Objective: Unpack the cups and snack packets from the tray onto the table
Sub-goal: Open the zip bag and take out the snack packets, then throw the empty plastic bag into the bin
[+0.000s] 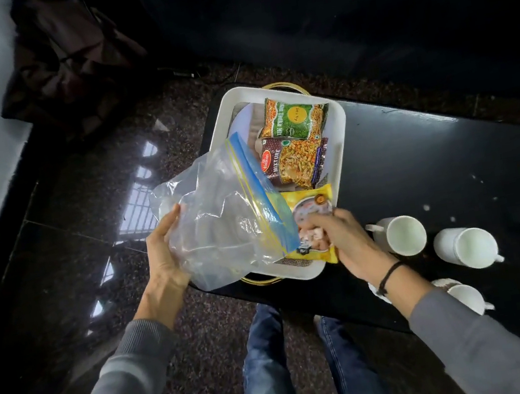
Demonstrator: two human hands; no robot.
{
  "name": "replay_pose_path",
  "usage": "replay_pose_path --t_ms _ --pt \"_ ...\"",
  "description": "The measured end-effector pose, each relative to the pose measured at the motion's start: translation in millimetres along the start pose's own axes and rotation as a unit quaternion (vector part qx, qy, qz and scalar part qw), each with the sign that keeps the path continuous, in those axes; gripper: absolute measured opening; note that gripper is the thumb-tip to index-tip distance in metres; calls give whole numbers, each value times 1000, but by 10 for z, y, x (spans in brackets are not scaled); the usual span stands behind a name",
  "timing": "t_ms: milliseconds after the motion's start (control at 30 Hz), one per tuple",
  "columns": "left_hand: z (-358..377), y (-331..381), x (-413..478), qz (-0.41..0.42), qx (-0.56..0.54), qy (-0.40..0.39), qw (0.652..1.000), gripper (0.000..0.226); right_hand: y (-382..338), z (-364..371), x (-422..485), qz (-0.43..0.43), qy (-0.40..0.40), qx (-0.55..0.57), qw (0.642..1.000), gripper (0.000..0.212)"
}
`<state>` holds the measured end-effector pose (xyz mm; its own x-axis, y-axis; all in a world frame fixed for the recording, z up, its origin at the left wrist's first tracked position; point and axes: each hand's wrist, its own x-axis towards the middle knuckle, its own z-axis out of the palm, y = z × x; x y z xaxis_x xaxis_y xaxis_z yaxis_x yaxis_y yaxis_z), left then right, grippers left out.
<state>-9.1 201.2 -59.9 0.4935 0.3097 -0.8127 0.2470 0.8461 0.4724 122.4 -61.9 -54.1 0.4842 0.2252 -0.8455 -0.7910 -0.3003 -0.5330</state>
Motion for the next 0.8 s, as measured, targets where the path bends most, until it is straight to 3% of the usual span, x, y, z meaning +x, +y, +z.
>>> replay_pose_path --t_ms 67,167,267,433,500,567,633,733,800 --pt "-27 17 16 -1 3 -7 1000 35 24 98 30 18 -35 1 999 3" --pt "-62 29 26 -2 13 -3 1000 30 80 129 84 10 -10 -169 986 30" --pt "-74 25 39 -12 17 -13 1000 29 63 56 73 -17 44 -306 951 35" --pt "76 -7 22 -5 49 15 999 71 -51 -106 16 -46 93 -466 879 35" --pt "178 -37 -18 -2 59 16 998 68 -90 -174 -50 -67 105 -440 889 35" --pt "306 -61 -76 -5 72 21 997 63 -162 -217 -154 -88 81 -308 944 38" --pt "432 -81 -129 -5 92 24 996 56 -297 -207 -294 -55 26 -144 988 50" --pt "680 -93 -276 1 130 -9 991 25 -475 -228 -462 -1 -38 5 999 69" --pt "837 -129 -383 14 165 -17 986 19 -547 -267 -588 -27 -60 31 997 82"
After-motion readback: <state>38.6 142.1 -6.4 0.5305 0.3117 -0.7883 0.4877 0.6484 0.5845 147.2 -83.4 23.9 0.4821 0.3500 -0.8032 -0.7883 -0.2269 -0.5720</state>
